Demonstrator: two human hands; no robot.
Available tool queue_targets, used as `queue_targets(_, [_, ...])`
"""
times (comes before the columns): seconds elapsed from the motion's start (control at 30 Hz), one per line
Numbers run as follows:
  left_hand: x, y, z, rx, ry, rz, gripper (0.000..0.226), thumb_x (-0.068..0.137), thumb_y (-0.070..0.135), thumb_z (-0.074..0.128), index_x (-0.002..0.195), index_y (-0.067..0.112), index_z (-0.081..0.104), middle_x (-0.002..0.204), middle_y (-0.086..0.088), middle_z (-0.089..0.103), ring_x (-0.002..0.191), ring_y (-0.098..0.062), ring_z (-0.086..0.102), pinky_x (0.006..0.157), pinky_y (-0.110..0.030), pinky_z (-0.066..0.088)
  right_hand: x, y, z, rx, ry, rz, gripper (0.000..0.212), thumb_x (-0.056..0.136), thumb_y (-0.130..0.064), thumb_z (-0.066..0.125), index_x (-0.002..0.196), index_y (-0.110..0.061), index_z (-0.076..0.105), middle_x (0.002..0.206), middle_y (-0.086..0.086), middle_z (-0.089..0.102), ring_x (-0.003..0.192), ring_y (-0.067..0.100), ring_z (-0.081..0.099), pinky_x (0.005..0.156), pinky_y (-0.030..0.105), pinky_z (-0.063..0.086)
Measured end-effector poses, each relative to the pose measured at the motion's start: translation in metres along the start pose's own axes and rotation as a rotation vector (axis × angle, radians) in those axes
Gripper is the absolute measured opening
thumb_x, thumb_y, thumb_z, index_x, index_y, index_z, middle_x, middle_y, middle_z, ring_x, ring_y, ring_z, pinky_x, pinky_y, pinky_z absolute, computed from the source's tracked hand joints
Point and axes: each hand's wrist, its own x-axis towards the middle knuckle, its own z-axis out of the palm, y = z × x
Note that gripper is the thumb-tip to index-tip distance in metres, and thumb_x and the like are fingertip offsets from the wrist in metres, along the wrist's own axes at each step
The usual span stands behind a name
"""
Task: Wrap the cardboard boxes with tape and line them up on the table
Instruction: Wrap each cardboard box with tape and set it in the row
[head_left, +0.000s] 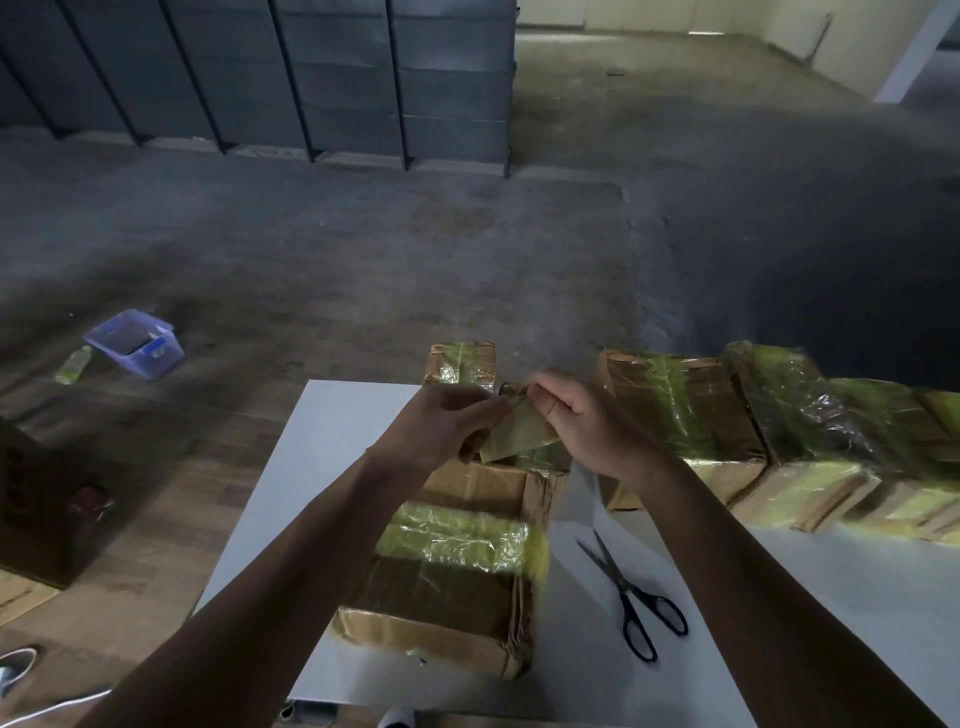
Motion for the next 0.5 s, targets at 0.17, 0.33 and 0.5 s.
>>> queue_targets(0.17, [-0.001,0.014,-0.014,-0.011,0.000,0.047,0.011,0.091,0.013,0.065,0.093,0.015,0.076,0.063,0.000,0.060,0.050,-0.013,0.049,0.048,-0.023,0.042,0.006,-0.009,-0.001,0.128,0.040,0.062,0.024,0.103,-0.020,0.042,0.099,-0.014,0.065,0.086,-0.003,0.064,0.079,0.007,0.058,0.068,0.022,0.043])
queue_targets(0.33, [0.006,0.038,-0.035,0.186,-0.029,0.206,0.015,0.090,0.036,0.064,0.101,0.029,0.071,0.070,0.021,0.066,0.050,-0.007,0.057,0.045,-0.021,0.044,0.016,-0.025,-0.003,0.287,0.186,0.113,0.025,0.097,-0.035,0.045,0.093,-0.046,0.067,0.089,-0.028,0.066,0.087,-0.009,0.059,0.081,0.012,0.043])
queue_targets(0.5, [0.007,0.059,-0.057,0.197,-0.074,0.300,0.030,0.080,0.050,0.059,0.079,0.021,0.068,0.057,0.013,0.055,0.048,0.000,0.047,0.047,-0.014,0.035,0.032,-0.047,-0.005,0.380,0.227,0.127,0.023,0.083,-0.051,0.054,0.095,-0.041,0.071,0.091,-0.012,0.069,0.092,0.012,0.065,0.087,0.041,0.048])
